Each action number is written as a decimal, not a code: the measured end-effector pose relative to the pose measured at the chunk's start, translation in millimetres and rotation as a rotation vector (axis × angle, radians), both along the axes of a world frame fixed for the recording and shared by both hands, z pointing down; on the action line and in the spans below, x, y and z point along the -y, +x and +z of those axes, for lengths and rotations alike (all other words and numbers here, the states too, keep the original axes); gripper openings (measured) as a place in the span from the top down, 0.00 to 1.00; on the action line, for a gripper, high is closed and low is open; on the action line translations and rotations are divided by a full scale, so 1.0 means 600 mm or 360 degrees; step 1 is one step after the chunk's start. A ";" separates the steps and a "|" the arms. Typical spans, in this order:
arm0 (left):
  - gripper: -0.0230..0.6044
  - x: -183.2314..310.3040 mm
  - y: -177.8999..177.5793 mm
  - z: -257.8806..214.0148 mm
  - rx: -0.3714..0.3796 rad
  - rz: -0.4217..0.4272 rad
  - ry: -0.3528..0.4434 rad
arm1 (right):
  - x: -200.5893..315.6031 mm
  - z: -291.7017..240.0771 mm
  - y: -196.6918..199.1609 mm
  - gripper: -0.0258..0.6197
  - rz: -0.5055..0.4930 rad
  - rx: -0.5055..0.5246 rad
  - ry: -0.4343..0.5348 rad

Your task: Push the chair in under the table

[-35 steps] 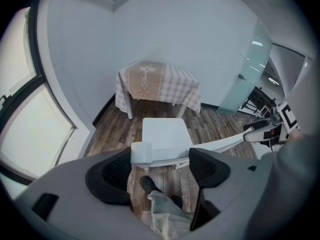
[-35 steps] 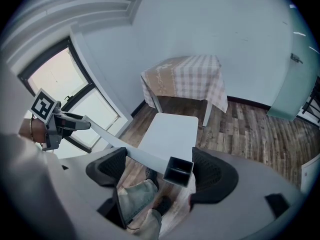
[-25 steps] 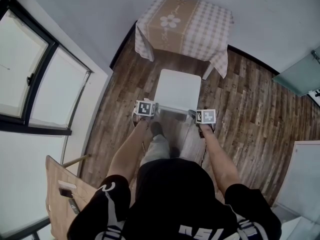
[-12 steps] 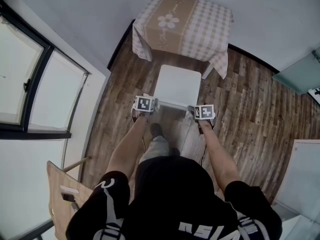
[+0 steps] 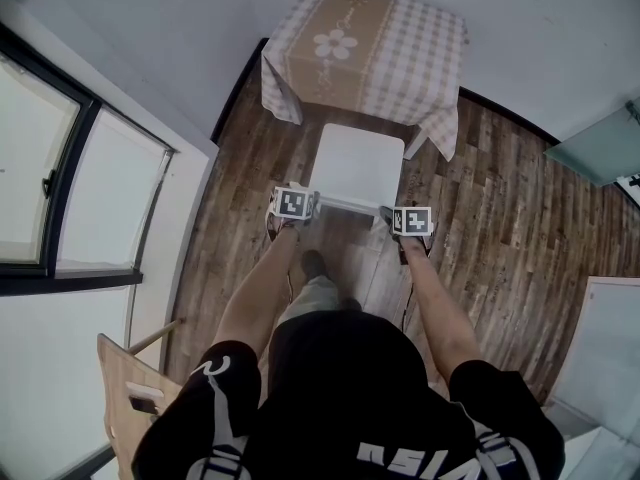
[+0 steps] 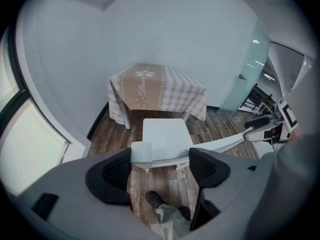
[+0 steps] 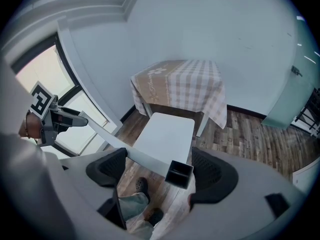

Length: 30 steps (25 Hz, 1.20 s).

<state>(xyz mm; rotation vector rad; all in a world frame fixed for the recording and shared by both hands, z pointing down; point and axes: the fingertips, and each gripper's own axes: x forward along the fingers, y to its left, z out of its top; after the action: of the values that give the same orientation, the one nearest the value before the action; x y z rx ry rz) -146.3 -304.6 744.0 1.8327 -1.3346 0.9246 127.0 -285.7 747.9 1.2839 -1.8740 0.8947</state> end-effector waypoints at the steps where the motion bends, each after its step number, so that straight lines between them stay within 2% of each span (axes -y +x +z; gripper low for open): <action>1: 0.36 0.008 0.000 0.001 -0.0012 0.0002 -0.0006 | 0.008 0.001 -0.001 0.30 0.0008 -0.0005 -0.0003; 14: 0.36 0.096 -0.010 0.006 -0.0033 0.0057 0.0008 | 0.078 0.003 -0.012 0.30 0.0119 -0.0001 -0.0021; 30: 0.37 0.193 -0.035 0.007 -0.0139 0.0129 0.0018 | 0.157 0.000 -0.034 0.30 0.0253 -0.0041 -0.0030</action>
<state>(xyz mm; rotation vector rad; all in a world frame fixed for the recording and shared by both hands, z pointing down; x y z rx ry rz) -167.1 -420.5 748.2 1.9258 -1.2224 0.8696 106.5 -380.0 748.0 1.4419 -1.7585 0.9705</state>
